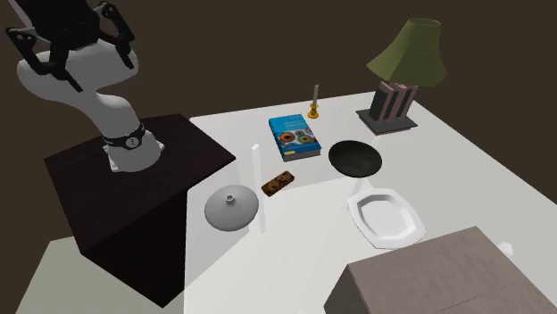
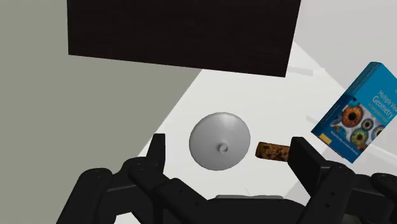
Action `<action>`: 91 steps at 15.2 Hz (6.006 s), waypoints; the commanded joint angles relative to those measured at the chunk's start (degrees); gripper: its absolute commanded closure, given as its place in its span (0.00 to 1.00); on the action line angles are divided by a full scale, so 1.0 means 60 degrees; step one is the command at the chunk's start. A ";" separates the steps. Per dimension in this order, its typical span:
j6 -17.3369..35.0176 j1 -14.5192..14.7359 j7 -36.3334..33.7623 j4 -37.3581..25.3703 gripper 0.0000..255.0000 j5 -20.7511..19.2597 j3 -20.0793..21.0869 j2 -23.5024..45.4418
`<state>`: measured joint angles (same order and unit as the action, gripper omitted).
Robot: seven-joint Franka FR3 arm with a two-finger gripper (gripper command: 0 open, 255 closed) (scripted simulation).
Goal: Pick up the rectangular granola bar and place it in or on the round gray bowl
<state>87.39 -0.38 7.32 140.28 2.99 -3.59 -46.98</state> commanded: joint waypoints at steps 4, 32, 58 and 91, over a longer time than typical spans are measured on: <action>0.1047 0.0378 0.0656 0.0387 0.00 -0.0016 0.0038 0.0606; 0.9468 0.3312 0.5761 -0.0367 0.00 -0.0279 0.1409 0.9083; 1.1529 0.4053 0.6116 -0.1474 1.00 -0.1363 0.1581 1.2090; 0.8468 0.4158 0.5922 -0.2983 1.00 -0.0986 0.2062 1.0535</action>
<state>139.15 24.01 43.76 124.80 -2.59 8.63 14.72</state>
